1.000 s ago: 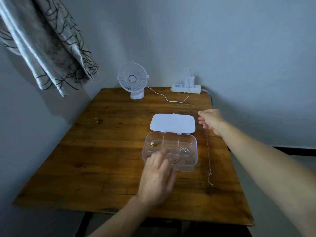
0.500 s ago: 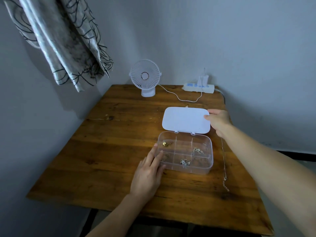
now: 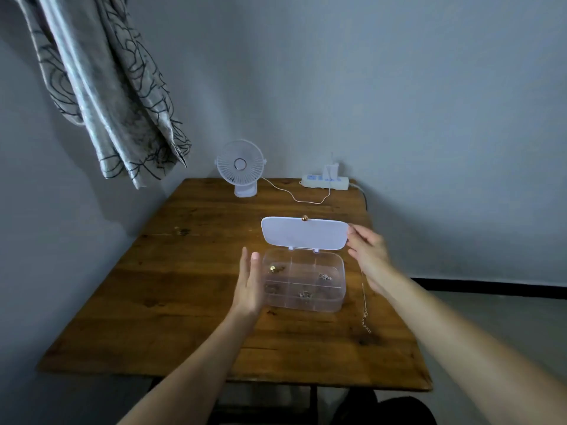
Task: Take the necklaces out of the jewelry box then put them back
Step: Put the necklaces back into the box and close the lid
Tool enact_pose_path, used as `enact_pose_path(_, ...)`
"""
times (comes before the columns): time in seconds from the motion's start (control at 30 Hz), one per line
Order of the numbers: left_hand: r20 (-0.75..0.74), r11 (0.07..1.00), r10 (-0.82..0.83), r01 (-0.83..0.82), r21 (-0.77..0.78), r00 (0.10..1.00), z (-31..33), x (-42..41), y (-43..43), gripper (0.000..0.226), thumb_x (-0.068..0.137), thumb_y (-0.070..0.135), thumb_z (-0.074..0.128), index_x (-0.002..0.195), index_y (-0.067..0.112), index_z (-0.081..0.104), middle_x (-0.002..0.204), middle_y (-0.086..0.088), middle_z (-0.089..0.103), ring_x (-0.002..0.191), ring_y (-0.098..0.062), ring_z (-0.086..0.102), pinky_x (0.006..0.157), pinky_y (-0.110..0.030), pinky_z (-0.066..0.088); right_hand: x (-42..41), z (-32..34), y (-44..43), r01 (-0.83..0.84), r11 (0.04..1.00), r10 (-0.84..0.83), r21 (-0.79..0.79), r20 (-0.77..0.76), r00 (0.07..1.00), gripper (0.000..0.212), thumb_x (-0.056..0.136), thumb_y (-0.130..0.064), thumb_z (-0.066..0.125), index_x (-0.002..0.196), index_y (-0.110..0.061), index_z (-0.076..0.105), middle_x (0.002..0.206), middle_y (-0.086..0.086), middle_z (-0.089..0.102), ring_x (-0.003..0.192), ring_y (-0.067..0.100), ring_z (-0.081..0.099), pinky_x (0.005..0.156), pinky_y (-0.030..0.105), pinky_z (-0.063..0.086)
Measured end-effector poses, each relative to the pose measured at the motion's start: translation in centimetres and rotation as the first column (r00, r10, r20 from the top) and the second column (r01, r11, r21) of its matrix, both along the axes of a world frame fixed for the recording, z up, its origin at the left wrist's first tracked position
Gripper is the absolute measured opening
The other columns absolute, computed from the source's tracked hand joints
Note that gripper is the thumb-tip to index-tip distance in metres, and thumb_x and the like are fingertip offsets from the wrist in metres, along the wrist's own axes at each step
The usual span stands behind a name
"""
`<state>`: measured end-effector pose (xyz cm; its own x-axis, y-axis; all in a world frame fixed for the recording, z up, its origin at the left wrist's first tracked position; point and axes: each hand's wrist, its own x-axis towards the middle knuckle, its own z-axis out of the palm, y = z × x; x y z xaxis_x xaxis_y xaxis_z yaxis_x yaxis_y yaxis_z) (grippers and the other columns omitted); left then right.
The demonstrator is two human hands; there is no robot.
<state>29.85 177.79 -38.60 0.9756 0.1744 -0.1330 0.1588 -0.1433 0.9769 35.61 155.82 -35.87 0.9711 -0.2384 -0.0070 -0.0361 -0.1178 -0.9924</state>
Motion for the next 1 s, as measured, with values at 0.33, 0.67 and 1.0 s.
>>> enact_pose_path(0.33, -0.071, 0.992, -0.056, 0.063, 0.111, 0.996, 0.6, -0.5, -0.1, 0.079, 0.086, 0.073, 0.02, 0.152, 0.032, 0.008, 0.159, -0.004, 0.015, 0.143, -0.03, 0.021, 0.114, -0.049, 0.022, -8.0, -2.1, 0.9, -0.083, 0.907, 0.132, -0.412, 0.092, 0.987, 0.039, 0.102, -0.02, 0.038, 0.141, -0.014, 0.044, 0.14, -0.006, 0.046, 0.13, 0.008, 0.04, 0.088, -0.005, 0.024)
enact_pose_path(0.67, -0.065, 0.736, -0.192, 0.187, 0.65, 0.979, -3.2, -2.0, 0.1, 0.066, 0.097, 0.051, 0.026, 0.152, 0.022, 0.003, 0.16, -0.001, 0.011, 0.137, -0.026, 0.035, 0.104, -0.038, 0.04, -9.5, -7.1, 1.8, -0.161, 0.721, 0.226, -0.674, 0.009, 0.974, 0.061, 0.099, -0.041, 0.032, 0.152, -0.02, 0.009, 0.159, -0.008, 0.002, 0.143, 0.006, 0.004, 0.11, 0.02, 0.01)
enact_pose_path(1.0, 0.077, 0.631, -0.23, 0.088, 0.771, 0.97, -6.3, -3.5, 1.1, 0.072, 0.096, 0.051, 0.036, 0.15, 0.03, -0.007, 0.157, 0.004, 0.023, 0.141, -0.019, 0.027, 0.114, -0.038, 0.028, -9.7, -8.0, 2.7, -0.142, 0.604, 0.162, -0.785, -0.053, 0.985, 0.08, 0.092, -0.057, 0.033, 0.151, -0.022, -0.009, 0.16, -0.001, -0.012, 0.147, 0.017, 0.007, 0.113, 0.033, 0.023)
